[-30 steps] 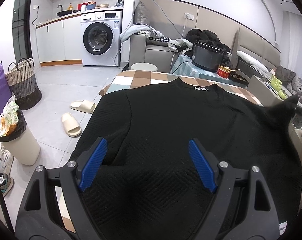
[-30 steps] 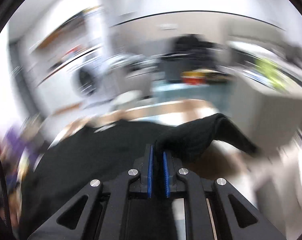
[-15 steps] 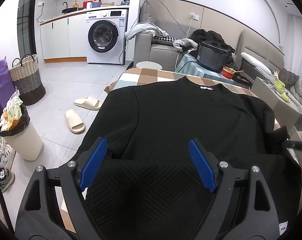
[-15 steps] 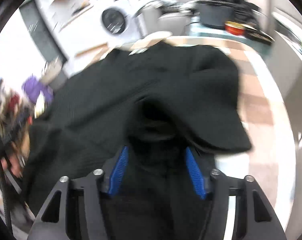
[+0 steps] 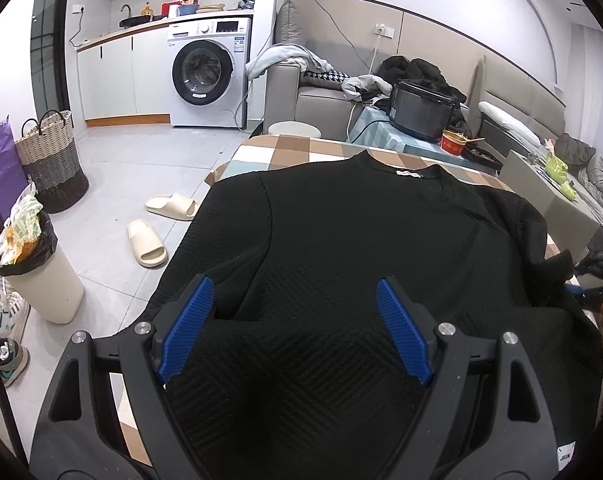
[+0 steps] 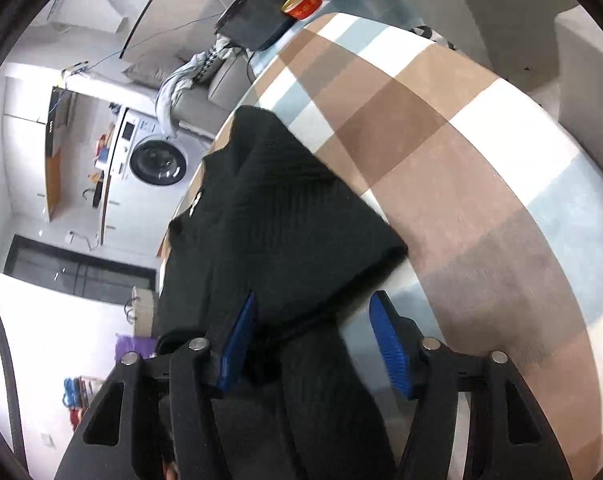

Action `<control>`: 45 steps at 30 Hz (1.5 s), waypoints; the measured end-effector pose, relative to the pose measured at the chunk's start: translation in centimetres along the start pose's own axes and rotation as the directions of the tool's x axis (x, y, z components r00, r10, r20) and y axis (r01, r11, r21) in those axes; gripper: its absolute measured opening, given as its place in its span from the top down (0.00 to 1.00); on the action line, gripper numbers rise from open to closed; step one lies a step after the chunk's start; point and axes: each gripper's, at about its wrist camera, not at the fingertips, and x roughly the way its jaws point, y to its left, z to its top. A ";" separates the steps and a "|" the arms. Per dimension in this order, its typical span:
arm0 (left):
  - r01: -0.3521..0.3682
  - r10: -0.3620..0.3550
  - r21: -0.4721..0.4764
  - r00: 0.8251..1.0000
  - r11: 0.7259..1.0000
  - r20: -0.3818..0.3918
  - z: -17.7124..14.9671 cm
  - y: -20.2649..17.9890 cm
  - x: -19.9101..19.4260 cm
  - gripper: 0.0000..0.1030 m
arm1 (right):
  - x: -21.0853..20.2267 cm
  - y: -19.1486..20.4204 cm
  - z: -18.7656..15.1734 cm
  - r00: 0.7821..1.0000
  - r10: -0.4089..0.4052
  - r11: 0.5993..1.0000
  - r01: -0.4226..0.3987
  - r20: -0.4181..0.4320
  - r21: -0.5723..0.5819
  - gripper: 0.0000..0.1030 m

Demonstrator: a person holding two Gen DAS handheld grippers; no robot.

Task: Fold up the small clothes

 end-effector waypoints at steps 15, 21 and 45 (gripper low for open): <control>-0.044 0.044 -0.062 0.999 0.997 0.008 -0.2 2.7 -0.6 0.20 | -7.4 13.1 8.5 0.939 0.013 0.928 0.117 0.344 -0.353 0.95; -0.055 0.056 -0.046 0.998 0.997 0.012 0.0 2.7 -0.9 0.20 | 1.5 18.7 5.7 0.998 0.058 0.888 -0.055 -0.008 -0.456 0.88; -0.108 0.098 -0.228 0.994 0.968 -0.055 -0.2 7.4 -0.3 0.20 | 4.6 9.9 -3.8 0.971 -0.112 0.814 -0.031 -0.210 -0.579 0.58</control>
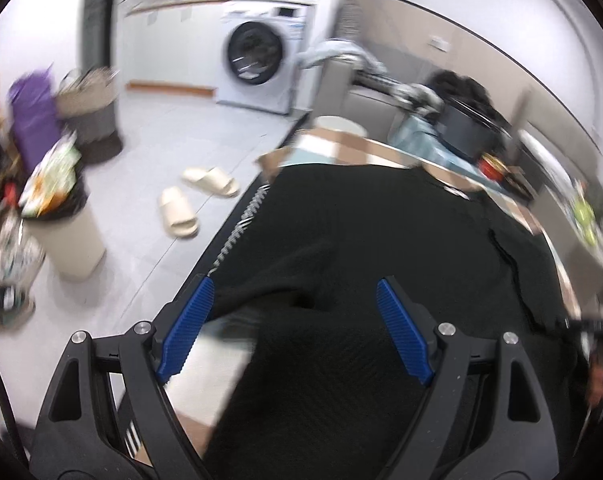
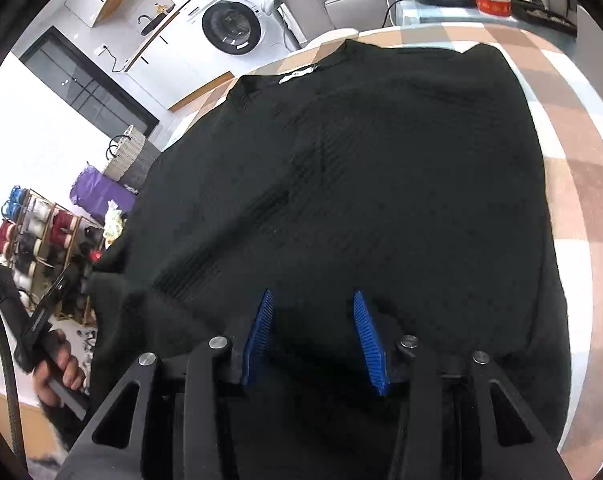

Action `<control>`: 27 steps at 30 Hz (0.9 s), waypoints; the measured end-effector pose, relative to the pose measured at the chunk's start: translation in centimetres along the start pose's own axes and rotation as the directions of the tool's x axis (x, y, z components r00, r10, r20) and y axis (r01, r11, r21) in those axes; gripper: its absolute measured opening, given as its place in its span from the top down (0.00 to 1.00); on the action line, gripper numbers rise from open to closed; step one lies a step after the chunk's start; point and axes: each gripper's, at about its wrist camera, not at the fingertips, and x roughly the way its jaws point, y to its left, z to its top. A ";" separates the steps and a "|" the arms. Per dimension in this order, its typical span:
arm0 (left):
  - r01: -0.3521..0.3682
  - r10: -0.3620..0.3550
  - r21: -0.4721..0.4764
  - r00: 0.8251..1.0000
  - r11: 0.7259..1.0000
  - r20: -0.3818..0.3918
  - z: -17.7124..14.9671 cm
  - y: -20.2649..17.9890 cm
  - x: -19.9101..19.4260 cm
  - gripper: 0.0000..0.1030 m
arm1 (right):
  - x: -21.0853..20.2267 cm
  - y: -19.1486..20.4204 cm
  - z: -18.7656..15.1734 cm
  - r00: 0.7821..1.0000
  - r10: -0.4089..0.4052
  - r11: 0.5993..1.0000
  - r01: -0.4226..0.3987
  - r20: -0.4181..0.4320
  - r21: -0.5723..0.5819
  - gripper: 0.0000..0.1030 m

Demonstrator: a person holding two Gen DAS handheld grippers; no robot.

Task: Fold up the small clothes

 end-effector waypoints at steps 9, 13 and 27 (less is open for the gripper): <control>0.032 -0.095 -0.381 0.985 0.924 -0.147 -0.3 10.8 4.2 0.20 | -2.0 0.4 -1.5 0.997 0.048 0.995 -0.053 0.061 0.083 0.56; 0.062 -0.173 -0.481 0.966 0.874 -0.192 -1.1 13.5 6.5 0.20 | -2.3 0.4 -2.0 0.996 0.048 0.994 -0.054 0.072 0.098 0.56; 0.174 -0.283 -0.579 0.953 0.797 -0.103 -2.4 13.7 10.6 0.91 | -1.8 0.2 -2.4 0.997 0.042 0.990 -0.050 0.067 0.129 0.56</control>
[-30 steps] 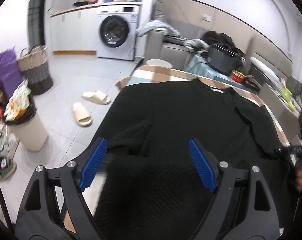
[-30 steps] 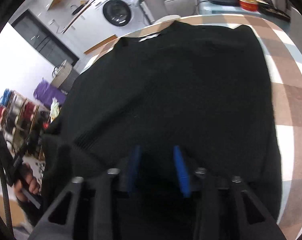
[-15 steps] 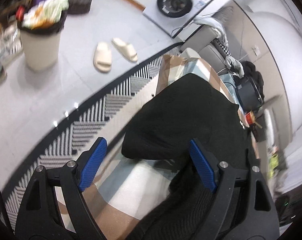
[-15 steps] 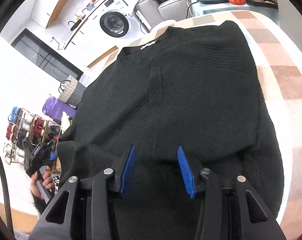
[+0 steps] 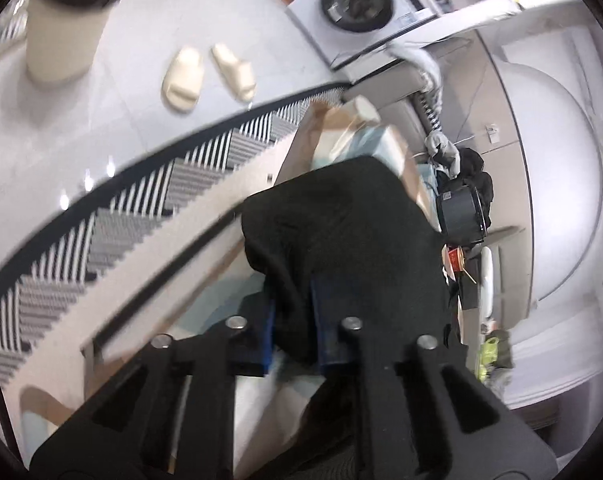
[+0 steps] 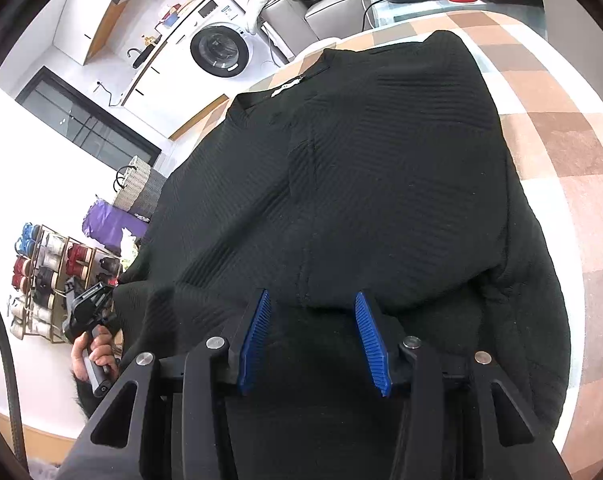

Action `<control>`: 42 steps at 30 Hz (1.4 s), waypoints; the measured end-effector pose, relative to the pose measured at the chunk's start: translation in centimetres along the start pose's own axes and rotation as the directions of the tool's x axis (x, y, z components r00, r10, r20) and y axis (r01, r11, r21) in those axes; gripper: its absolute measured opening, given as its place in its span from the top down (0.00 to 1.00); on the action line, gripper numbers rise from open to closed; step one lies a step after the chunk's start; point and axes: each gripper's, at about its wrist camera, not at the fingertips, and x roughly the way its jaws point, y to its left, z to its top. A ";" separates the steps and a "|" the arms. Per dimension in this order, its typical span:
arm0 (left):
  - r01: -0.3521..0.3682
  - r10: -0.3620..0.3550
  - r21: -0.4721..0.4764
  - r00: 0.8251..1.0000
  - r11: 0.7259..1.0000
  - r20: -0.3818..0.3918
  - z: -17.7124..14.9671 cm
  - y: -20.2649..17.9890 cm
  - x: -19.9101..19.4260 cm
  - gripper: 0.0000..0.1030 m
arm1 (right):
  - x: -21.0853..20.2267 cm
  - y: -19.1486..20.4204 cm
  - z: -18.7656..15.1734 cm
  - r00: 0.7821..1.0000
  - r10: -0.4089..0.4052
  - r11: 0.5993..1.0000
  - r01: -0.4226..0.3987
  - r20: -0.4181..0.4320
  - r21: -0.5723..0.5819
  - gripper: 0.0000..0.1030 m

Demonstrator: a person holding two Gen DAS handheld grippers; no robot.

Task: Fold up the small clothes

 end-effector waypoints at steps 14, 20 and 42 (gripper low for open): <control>0.063 -0.045 0.652 0.998 0.755 -0.044 -5.3 -25.4 1.2 0.89 | -0.8 -0.7 -1.0 0.999 0.013 1.000 -0.013 0.031 0.022 0.56; 0.146 0.060 0.714 0.965 0.685 -0.255 -11.7 -26.7 5.7 0.46 | -1.3 -1.3 -1.6 0.999 0.001 0.999 -0.002 0.043 0.040 0.56; 0.164 -0.047 0.566 0.975 0.808 -0.215 -4.4 -25.1 11.3 0.85 | -2.1 -2.4 -2.9 0.998 0.008 0.997 -0.012 0.055 0.077 0.56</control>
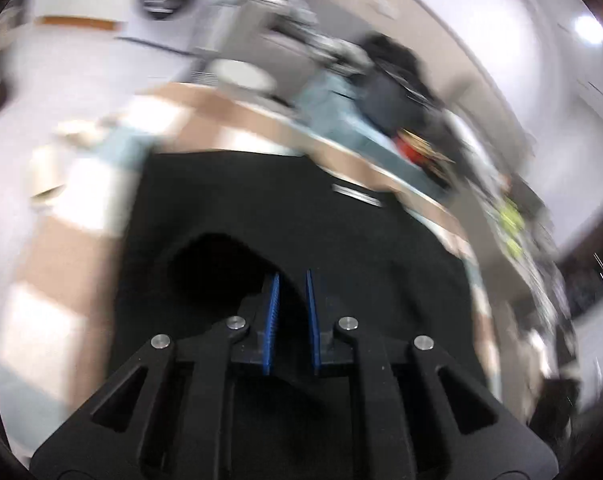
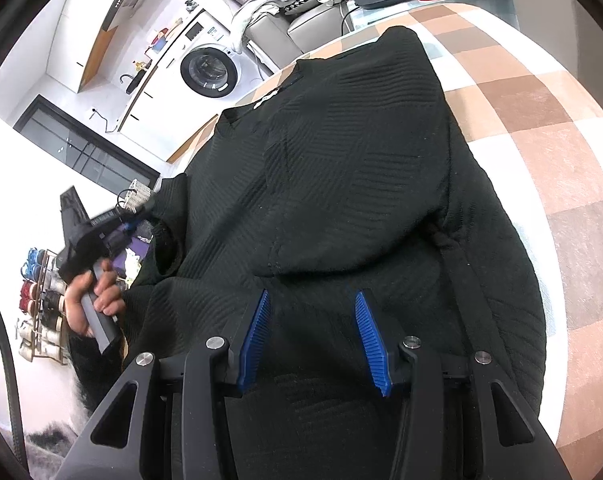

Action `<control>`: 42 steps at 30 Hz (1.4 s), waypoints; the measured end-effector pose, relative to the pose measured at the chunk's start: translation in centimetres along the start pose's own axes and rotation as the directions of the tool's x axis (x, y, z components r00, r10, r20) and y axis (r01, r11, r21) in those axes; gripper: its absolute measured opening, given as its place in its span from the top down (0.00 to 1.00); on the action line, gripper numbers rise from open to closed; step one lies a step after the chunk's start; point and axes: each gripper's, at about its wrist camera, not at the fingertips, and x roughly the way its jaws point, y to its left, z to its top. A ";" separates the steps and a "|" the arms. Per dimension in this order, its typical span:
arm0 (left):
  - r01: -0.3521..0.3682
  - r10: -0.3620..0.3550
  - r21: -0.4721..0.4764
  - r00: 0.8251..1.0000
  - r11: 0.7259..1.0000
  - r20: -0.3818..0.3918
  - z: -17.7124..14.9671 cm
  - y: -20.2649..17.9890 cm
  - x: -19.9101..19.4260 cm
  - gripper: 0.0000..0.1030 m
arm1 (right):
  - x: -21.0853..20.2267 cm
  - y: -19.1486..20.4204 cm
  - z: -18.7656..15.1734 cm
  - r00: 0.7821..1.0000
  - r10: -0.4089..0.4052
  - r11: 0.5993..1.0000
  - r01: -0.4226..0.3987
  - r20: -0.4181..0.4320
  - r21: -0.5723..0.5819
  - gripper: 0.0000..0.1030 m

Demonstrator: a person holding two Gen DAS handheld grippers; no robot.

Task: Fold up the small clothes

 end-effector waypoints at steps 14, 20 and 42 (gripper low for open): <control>-0.236 0.237 0.046 0.971 0.971 -0.023 -3.4 3.3 -3.9 0.28 | -2.2 -1.1 0.1 0.993 -0.102 0.995 0.103 0.057 -0.011 0.56; -0.349 0.347 -0.022 0.935 0.937 -0.075 -3.6 9.0 -4.1 0.28 | -3.2 -3.4 3.6 0.974 -0.180 0.983 0.171 0.141 0.072 0.50; -0.292 0.305 0.133 0.948 0.947 -0.090 -1.9 5.1 1.8 0.92 | 3.1 -3.0 9.6 0.906 -0.386 0.911 0.404 0.175 -0.085 0.92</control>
